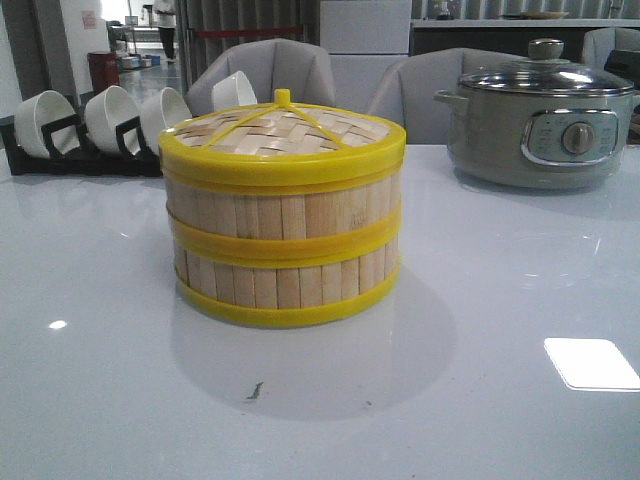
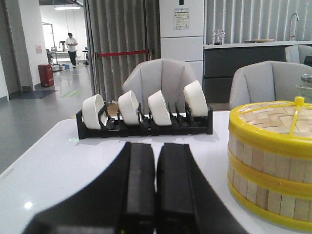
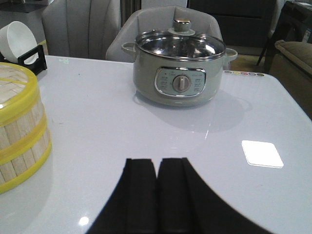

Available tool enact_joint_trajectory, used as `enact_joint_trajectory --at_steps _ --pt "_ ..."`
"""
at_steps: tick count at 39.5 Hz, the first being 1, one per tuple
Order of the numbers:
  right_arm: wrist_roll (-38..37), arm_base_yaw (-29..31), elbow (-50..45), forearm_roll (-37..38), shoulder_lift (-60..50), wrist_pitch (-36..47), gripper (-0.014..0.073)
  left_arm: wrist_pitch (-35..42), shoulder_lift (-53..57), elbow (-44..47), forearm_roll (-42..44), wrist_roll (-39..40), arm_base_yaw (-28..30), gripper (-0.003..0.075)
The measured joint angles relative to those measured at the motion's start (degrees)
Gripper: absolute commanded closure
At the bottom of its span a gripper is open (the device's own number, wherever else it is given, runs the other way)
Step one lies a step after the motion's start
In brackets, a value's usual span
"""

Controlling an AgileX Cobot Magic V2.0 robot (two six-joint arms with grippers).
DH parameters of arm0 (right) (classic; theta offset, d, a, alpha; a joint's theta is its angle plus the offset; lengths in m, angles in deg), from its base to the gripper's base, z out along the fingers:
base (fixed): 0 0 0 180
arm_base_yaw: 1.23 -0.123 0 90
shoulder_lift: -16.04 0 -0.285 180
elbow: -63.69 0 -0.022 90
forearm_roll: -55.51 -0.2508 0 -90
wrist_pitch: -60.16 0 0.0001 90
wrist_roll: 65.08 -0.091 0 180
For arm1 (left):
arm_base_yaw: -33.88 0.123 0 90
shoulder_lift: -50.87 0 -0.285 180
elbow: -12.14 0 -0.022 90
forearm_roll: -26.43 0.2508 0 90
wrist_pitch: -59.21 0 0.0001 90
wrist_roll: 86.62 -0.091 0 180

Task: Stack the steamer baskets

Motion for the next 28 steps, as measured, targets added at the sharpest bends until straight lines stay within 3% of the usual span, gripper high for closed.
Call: enact_joint_trajectory --at_steps 28 --pt "0.00 0.00 0.00 0.00 0.00 0.00 0.0538 -1.32 0.00 0.00 -1.00 0.00 0.00 0.0637"
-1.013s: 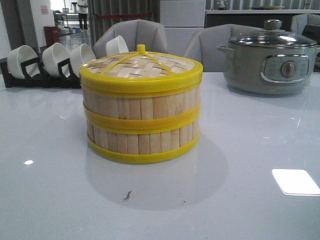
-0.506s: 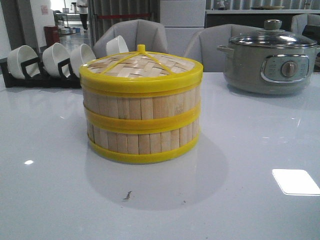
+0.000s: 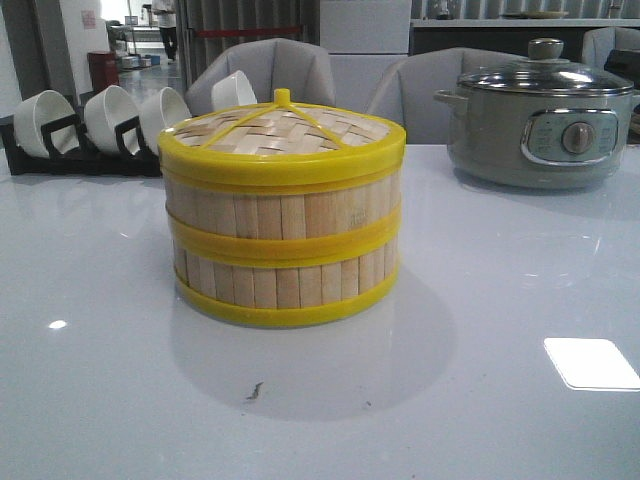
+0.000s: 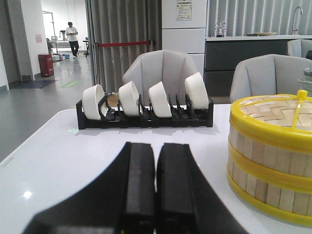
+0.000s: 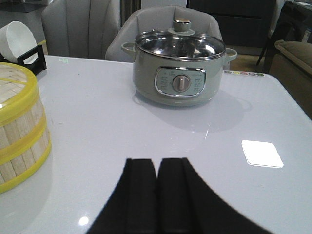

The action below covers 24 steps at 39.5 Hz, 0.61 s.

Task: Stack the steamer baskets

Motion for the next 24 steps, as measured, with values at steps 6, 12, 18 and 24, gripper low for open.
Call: enact_joint_trajectory --at_steps 6,12,18,24 --pt "0.00 0.00 0.00 0.00 0.00 0.00 0.0538 0.00 0.00 0.00 -0.25 0.00 0.00 0.0637" --pt "0.00 0.00 0.00 0.00 0.00 0.00 0.0538 0.00 0.00 0.00 -1.55 0.00 0.00 0.0637" --pt "0.00 0.00 0.00 0.00 0.00 0.00 0.0538 0.00 0.00 0.00 -6.78 -5.57 0.00 0.0637" --pt "0.00 0.00 0.00 0.00 0.00 0.00 0.0538 0.00 0.00 0.00 -9.94 -9.47 0.00 0.0637"
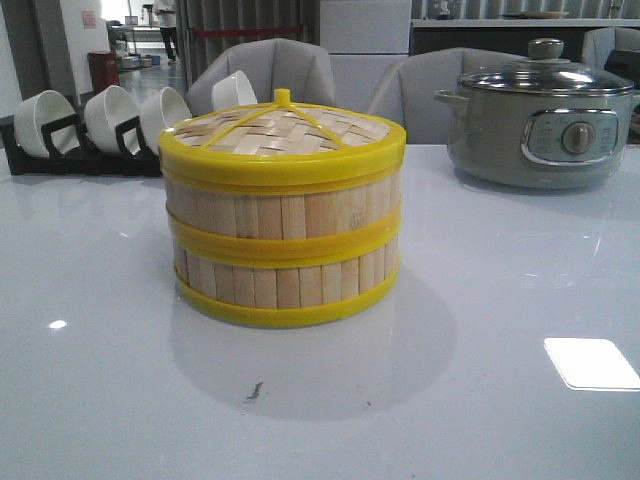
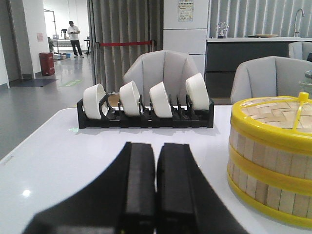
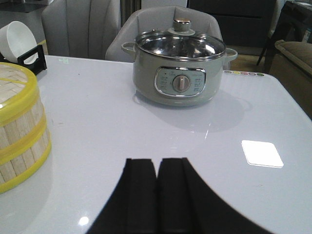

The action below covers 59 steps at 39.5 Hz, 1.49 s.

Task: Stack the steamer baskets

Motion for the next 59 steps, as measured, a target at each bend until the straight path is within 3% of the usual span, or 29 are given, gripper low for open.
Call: enact_joint_trajectory --at_steps 59 --pt "0.00 0.00 0.00 0.00 -0.08 0.00 0.0538 0.00 0.00 0.00 0.95 -0.68 0.00 0.0637"
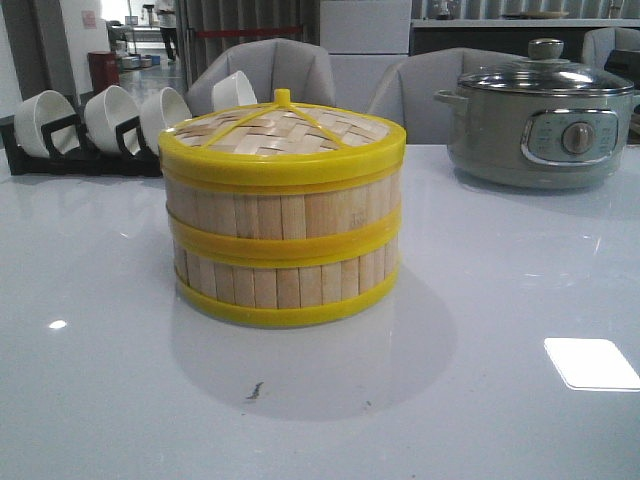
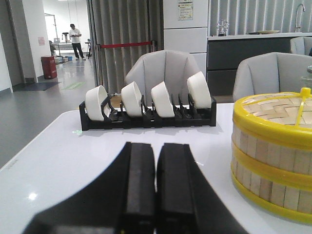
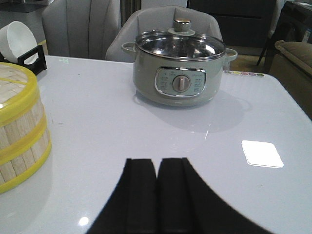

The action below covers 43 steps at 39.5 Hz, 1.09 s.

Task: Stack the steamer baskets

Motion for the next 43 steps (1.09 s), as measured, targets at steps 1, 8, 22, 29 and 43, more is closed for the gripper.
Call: enact_joint_trajectory --at_steps 1,8,22,29,43 --pt "0.00 0.00 0.00 0.00 0.00 0.00 0.0538 0.00 0.00 0.00 0.00 0.00 0.00 0.0637" --pt "0.00 0.00 -0.94 0.00 -0.03 0.43 0.0538 0.00 0.00 0.00 0.00 0.00 0.00 0.0637" --pt "0.00 0.00 -10.49 0.00 -5.08 5.59 0.0538 0.00 0.00 0.00 0.00 -0.09 0.00 0.0637" --pt "0.00 0.00 -13.92 0.00 -9.95 6.62 0.0538 0.00 0.00 0.00 0.00 -0.09 0.00 0.0637" --pt "0.00 0.52 -18.47 0.00 -17.62 7.37 0.0538 0.00 0.00 0.00 0.00 -0.09 0.00 0.0637"
